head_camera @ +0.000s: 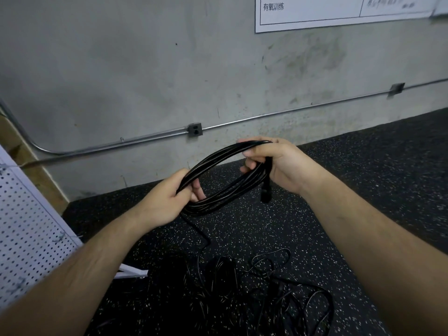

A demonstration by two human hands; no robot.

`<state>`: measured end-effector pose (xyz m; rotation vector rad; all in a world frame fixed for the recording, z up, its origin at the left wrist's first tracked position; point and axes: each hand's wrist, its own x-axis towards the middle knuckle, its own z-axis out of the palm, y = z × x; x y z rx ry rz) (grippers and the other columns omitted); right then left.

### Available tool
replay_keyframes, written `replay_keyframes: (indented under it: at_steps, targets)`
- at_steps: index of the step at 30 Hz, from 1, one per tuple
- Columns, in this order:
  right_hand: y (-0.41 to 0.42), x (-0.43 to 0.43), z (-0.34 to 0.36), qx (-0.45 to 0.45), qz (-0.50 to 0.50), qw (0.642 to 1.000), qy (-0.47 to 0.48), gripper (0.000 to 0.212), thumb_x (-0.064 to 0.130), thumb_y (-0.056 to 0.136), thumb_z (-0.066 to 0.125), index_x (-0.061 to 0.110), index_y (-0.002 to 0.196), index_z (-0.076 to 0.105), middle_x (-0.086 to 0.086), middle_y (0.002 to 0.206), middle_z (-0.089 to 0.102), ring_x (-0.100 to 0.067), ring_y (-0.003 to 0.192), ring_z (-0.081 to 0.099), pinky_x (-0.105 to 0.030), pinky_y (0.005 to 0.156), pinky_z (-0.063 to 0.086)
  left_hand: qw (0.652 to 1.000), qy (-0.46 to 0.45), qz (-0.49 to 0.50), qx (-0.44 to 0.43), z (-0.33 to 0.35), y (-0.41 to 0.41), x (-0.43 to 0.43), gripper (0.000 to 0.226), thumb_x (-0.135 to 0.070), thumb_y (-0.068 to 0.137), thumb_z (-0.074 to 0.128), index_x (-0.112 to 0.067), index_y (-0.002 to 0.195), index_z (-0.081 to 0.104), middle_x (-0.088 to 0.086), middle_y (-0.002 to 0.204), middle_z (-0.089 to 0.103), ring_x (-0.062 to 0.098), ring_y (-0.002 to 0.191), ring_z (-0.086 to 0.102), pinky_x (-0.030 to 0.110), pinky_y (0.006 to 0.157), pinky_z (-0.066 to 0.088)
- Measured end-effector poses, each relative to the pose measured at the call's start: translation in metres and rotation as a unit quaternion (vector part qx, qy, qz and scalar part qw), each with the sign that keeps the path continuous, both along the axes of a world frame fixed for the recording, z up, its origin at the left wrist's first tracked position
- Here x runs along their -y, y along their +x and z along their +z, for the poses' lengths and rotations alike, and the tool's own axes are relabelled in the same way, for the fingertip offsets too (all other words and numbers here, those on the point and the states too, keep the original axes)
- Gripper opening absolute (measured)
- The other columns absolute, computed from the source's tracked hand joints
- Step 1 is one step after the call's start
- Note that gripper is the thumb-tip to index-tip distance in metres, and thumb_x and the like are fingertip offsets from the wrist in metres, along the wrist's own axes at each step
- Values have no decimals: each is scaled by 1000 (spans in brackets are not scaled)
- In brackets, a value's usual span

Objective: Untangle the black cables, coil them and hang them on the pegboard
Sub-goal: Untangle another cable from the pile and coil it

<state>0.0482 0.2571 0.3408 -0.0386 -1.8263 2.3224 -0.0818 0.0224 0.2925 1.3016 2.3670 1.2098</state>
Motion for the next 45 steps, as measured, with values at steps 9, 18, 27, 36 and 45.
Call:
replay_keyframes:
  at_steps: [9,18,27,36,45]
  targets:
    - [4,11,9,8,-32,997,74,51,36,72,88,9,112,71,1,78,53,-20,69,52,-41,79,62,999,-19,25,-17,-1,7,-2,32,0,101,46,-31,107,54,-13,96,73,11,86,72,32,81,54]
    - [3,14,2,51,-340,881,326,60,68,89,61,12,70,49,1,45,49,-23,41,64,-29,45,44,987,-3,33,-156,3,41,-17,27,-5,98,51,-26,115,51,-14,109,66,-2,74,61,15,63,44]
    - [-4,3,-13,246,-180,951,40,39,49,85,77,14,99,65,4,51,38,-10,39,27,-23,35,28,775,99,6,-624,14,23,-20,31,5,75,54,-6,104,52,13,77,62,26,69,52,33,60,44]
    - [1,3,3,-31,-326,911,251,45,41,99,58,16,66,40,3,52,27,-12,46,25,-27,46,20,999,53,-4,5,0,53,-30,24,-29,94,68,-31,114,55,-8,105,71,8,99,69,35,91,55]
    - [-6,22,5,-149,-313,844,409,51,39,104,55,18,61,36,10,53,32,-8,51,31,-29,52,26,933,24,-128,334,18,68,-36,49,-42,98,50,-4,127,61,12,106,76,33,103,72,40,91,56]
